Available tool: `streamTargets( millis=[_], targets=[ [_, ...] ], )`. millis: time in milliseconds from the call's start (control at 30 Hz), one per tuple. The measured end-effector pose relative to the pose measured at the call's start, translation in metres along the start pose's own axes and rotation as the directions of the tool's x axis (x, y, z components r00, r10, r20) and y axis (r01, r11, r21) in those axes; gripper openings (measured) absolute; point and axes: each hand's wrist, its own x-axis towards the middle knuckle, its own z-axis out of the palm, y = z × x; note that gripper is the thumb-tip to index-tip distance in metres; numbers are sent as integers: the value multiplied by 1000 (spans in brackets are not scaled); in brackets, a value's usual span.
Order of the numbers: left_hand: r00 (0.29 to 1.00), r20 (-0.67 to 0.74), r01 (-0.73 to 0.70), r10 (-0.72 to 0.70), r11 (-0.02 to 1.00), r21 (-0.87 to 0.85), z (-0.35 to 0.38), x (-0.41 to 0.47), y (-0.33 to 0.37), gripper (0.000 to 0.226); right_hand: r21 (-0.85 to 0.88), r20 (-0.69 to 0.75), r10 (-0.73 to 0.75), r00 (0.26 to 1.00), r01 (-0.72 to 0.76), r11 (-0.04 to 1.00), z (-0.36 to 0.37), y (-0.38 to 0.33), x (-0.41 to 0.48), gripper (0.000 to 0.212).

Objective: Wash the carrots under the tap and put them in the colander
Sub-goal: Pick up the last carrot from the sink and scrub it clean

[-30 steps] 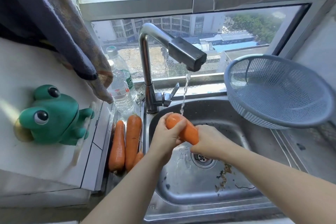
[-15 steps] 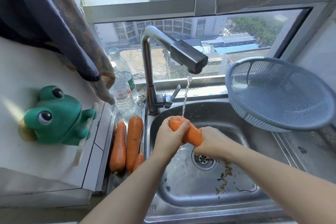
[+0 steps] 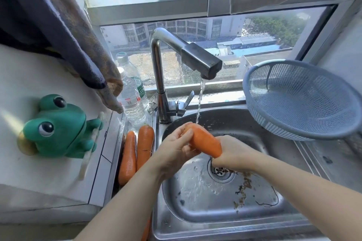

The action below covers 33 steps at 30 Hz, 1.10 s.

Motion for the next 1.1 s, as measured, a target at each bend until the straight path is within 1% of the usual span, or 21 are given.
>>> streamTargets(
  millis=[33,100,167,200,267,333,400,433,500,533,567,600,667,700,733,767,800,867,933,1033,1100],
  targets=[
    [999,-48,-2,5,999,54,4,3,-1,54,-66,-13,7,1000,-8,998,1,-2,0,17],
    [983,-180,6,26,984,179,14,10,-4,39,-182,-47,29,998,-37,983,1,-6,-1,15],
    [956,-291,34,41,968,250,19,15,-7,29,-253,-64,40,997,-55,966,1,-8,-2,15],
    [957,-288,44,31,968,249,19,16,-7,30,-262,-63,41,997,-56,963,0,-8,-2,15],
    [986,-164,54,-22,979,197,13,13,-5,37,-209,-27,49,998,-54,977,-4,-2,-2,14],
    [998,-18,60,-58,995,82,4,7,-1,42,-120,32,56,998,-52,991,-10,1,-4,18],
    [998,39,45,-47,998,46,0,4,1,44,-104,57,48,997,-42,994,-11,-1,-5,19],
    [999,18,28,-30,995,97,4,3,1,41,-122,51,43,998,-37,992,-9,-4,-5,19],
    [995,-95,8,20,959,283,13,4,-2,28,-170,17,50,999,-46,984,-5,-8,-5,19],
    [989,-145,14,39,939,344,16,6,-3,25,-187,-2,55,998,-55,981,-4,-8,-5,18],
    [985,-169,27,35,936,352,16,8,-4,26,-197,-12,59,998,-60,978,-4,-7,-4,17],
    [990,-144,35,11,950,311,14,8,-3,30,-190,-9,63,998,-63,980,-6,-5,-5,16],
    [999,-18,49,-46,983,175,9,4,0,38,-135,28,68,997,-64,989,-10,-2,-6,15],
    [998,24,50,-54,992,117,7,1,3,41,-119,41,68,997,-62,991,-10,-2,-6,15],
    [998,29,49,-52,994,98,6,0,5,41,-120,37,66,997,-61,991,-10,-3,-6,16],
    [999,-8,45,-44,991,125,7,1,5,38,-134,20,66,998,-62,989,-9,-5,-5,16],
    [998,-57,35,-23,979,202,10,2,4,33,-157,-3,67,998,-67,985,-7,-7,-4,16],
    [992,-127,47,-4,939,341,15,5,3,35,-199,-35,70,997,-76,977,-5,-10,-3,16],
    [988,-150,78,-29,939,335,17,3,4,32,-195,-33,75,997,-81,977,-6,-8,-3,15],
    [994,-82,92,-74,966,243,12,-4,10,32,-141,-9,79,997,-79,987,-8,-6,-4,16],
    [996,-59,79,-66,964,252,13,-7,12,33,-131,-8,76,997,-77,988,-7,-7,-4,17]
  ],
)
